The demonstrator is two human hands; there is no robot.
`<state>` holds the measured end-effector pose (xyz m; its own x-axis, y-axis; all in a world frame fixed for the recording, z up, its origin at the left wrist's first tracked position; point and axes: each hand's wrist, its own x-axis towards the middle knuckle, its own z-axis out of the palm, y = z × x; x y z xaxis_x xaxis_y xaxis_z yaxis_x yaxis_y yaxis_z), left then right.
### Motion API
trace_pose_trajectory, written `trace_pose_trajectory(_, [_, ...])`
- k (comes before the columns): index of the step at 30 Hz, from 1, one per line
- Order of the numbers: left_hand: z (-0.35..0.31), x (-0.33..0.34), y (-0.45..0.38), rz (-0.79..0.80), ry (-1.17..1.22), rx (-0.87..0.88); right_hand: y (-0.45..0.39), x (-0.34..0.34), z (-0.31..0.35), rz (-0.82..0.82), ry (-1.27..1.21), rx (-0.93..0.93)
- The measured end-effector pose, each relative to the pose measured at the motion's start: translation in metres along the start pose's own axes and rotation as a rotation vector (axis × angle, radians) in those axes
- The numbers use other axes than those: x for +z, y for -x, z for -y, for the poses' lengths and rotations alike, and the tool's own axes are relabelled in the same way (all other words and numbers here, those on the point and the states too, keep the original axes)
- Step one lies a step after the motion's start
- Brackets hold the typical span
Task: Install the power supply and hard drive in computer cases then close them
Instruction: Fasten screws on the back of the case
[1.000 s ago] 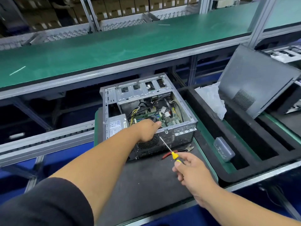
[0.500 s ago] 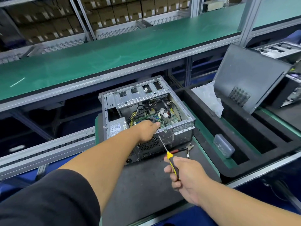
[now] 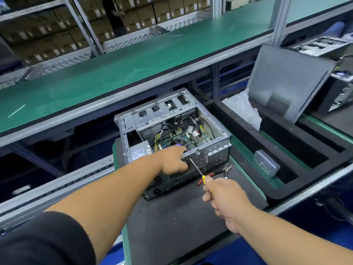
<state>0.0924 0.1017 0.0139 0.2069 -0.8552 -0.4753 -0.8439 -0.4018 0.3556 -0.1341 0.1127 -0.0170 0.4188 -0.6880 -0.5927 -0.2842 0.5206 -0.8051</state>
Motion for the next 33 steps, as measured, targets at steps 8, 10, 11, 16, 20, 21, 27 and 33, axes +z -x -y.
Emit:
trace_pose_trajectory(8, [0.001, 0.005, -0.014, -0.055, -0.153, 0.049, -0.007, -0.016, 0.013, -0.154, 0.416, -0.228])
trace_pose_trajectory(10, [-0.005, 0.007, -0.019, -0.096, -0.145, 0.04, -0.015, -0.022, 0.018, -0.15, 0.468, -0.218])
trace_pose_trajectory(11, [-0.008, 0.008, -0.022, -0.119, -0.143, 0.035, -0.018, -0.026, 0.021, -0.15, 0.471, -0.223])
trace_pose_trajectory(16, [-0.012, 0.011, -0.032, -0.175, -0.157, 0.017, -0.021, -0.029, 0.02, -0.224, 0.408, -0.287])
trace_pose_trajectory(20, [-0.011, 0.012, -0.037, -0.213, -0.299, 0.007, -0.02, -0.023, 0.013, -0.26, 0.409, -0.314])
trace_pose_trajectory(21, [-0.011, 0.012, -0.038, -0.224, -0.318, 0.005, -0.02, -0.022, 0.012, -0.257, 0.427, -0.315])
trace_pose_trajectory(27, [-0.009, 0.015, -0.04, -0.236, -0.303, 0.016, -0.02, -0.022, 0.014, -0.169, 0.581, -0.281])
trace_pose_trajectory(33, [-0.009, 0.013, -0.038, -0.226, -0.225, 0.008, -0.021, -0.019, 0.013, -0.189, 0.441, -0.308])
